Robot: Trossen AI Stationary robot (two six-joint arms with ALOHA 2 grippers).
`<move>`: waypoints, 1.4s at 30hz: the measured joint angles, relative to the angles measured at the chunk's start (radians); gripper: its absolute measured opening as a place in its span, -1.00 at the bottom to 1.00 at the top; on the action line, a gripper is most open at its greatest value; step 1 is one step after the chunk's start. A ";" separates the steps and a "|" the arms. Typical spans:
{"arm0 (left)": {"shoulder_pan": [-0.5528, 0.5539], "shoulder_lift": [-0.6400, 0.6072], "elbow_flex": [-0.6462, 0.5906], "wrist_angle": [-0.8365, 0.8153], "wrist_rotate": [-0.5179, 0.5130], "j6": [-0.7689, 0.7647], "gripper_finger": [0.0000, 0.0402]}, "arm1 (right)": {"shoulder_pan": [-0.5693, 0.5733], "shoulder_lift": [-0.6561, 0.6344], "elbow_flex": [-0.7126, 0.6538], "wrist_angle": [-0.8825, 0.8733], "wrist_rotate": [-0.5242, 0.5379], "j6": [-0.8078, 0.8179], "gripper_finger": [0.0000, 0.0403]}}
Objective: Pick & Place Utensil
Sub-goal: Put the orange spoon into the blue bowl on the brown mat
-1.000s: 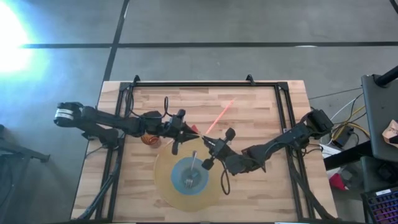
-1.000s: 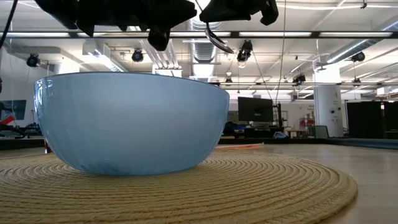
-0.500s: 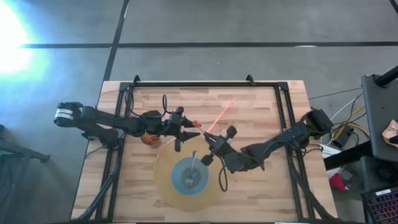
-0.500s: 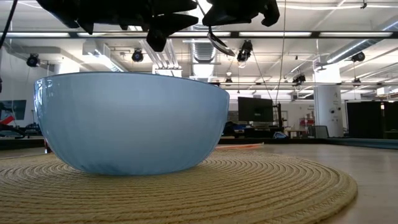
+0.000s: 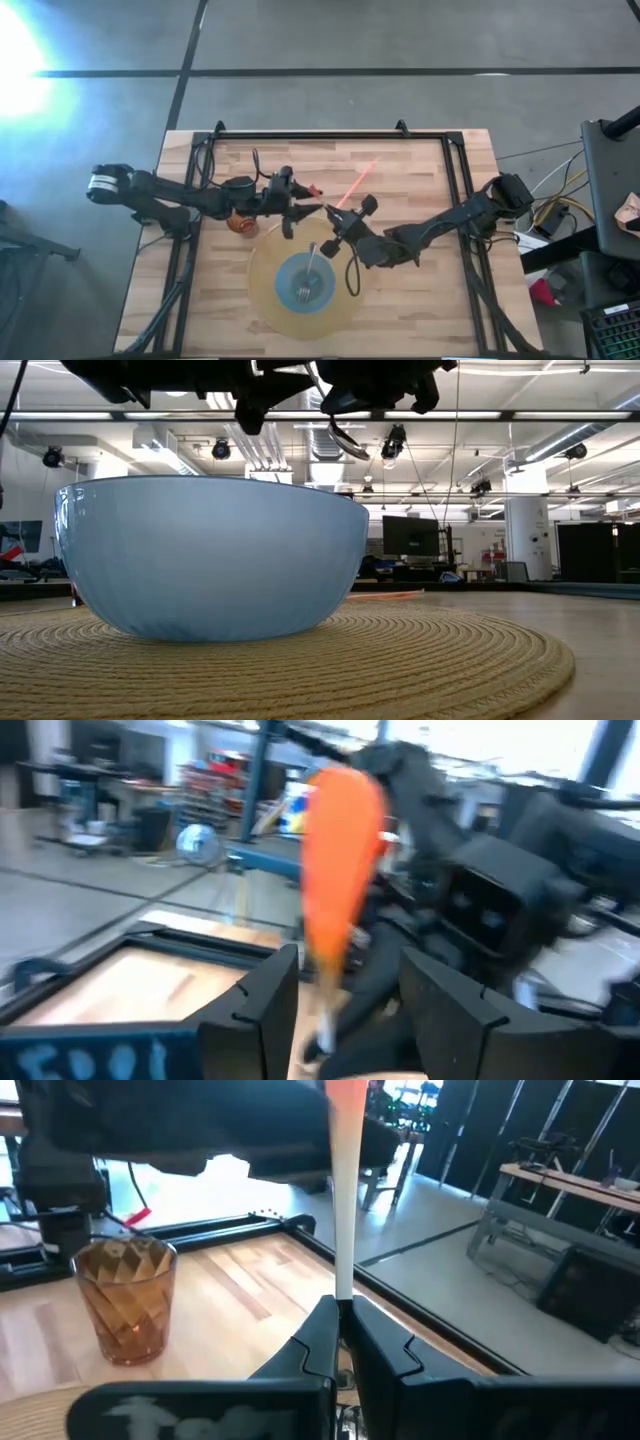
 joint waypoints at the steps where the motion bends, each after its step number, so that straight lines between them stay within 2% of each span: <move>1: 0.000 0.000 0.000 -0.002 -0.026 -0.004 -0.17 | 0.000 0.000 0.000 0.001 0.000 0.000 -0.94; 4: 0.001 0.000 0.000 -0.009 -0.076 -0.005 -0.17 | 0.000 0.000 0.000 0.004 0.000 -0.004 -0.94; 11: 0.000 0.000 -0.001 -0.007 -0.080 -0.005 -0.24 | -0.002 0.000 -0.001 0.002 0.001 -0.014 -0.94; 14: 0.000 0.000 -0.001 -0.007 -0.079 0.004 -0.38 | -0.003 0.000 -0.001 0.003 0.003 -0.014 -0.94; 22: 0.000 0.000 -0.001 -0.004 -0.074 0.049 -0.95 | -0.003 0.000 -0.001 0.001 0.005 -0.020 -0.94; 37: -0.010 0.000 -0.002 0.000 -0.060 0.056 -0.99 | -0.002 0.000 -0.001 0.002 0.003 -0.037 -0.93; 42: -0.011 0.000 -0.003 -0.008 -0.058 0.062 -0.99 | -0.002 -0.001 -0.001 0.001 -0.001 -0.034 -0.79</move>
